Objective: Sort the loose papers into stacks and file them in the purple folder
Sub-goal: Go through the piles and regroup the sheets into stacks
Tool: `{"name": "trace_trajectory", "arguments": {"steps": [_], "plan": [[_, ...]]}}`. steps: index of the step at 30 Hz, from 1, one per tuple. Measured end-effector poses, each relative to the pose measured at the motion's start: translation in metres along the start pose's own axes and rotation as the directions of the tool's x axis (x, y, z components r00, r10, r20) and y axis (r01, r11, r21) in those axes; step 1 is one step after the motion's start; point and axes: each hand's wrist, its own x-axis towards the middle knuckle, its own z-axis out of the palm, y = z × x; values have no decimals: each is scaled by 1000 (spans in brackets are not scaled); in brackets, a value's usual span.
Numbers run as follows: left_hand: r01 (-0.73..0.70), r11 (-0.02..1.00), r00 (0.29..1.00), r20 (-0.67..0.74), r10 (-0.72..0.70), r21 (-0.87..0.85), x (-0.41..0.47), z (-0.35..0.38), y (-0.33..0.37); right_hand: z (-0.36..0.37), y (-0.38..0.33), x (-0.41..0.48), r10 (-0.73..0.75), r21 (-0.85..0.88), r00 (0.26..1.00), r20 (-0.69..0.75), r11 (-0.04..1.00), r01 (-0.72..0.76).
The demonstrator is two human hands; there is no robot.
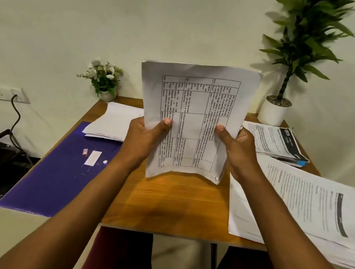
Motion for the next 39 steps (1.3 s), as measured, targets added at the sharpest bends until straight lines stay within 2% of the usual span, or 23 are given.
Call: {"name": "trace_trajectory", "arguments": {"steps": [3,7,11,13,15,18,21,23,25,27,29,31,34,36,39], "plan": [[-18,1000,999,-26,19,20,-3,5,-8,-5,10,-9,-20,-15,999,-33,1000,20],[80,996,996,-28,-80,32,-19,9,-34,-6,40,-25,78,-95,997,-19,992,-80],[62,998,996,-64,-61,20,-18,7,-33,-4,39,-26,99,-118,995,-12,988,-100],[49,998,997,-57,-47,27,-19,6,-34,-3,37,-28,97,-126,995,-9,987,-98],[93,995,996,-19,-92,37,-23,6,-41,-5,45,-33,123,-139,992,6,983,-121],[145,987,989,20,-147,68,-31,3,-55,-6,55,-41,166,-123,986,17,979,-163],[127,988,992,-5,-127,91,-28,0,-51,-6,45,-34,151,-47,988,18,988,-150],[96,975,995,-22,-94,200,-20,-6,-40,-10,31,-26,15,-10,1000,3,1000,-15],[97,938,995,-14,-98,332,-10,-13,-24,-17,7,-14,-209,-161,975,-80,968,195],[77,864,994,29,-105,498,2,-19,-8,-24,-22,-2,-391,-378,917,-83,864,334],[35,740,993,63,-104,671,12,-22,4,-28,-50,11,-464,-533,885,20,744,402],[-1,658,987,108,-122,753,20,-22,12,-28,-71,22,-379,-591,912,153,705,392],[-65,604,965,205,-166,794,28,-22,17,-30,-78,35,-92,-479,940,330,841,250],[-110,593,951,259,-171,798,30,-20,19,-33,-69,37,13,-480,923,384,857,188],[-153,595,940,302,-159,789,33,-20,21,-38,-46,35,88,-455,920,382,884,104]]}}
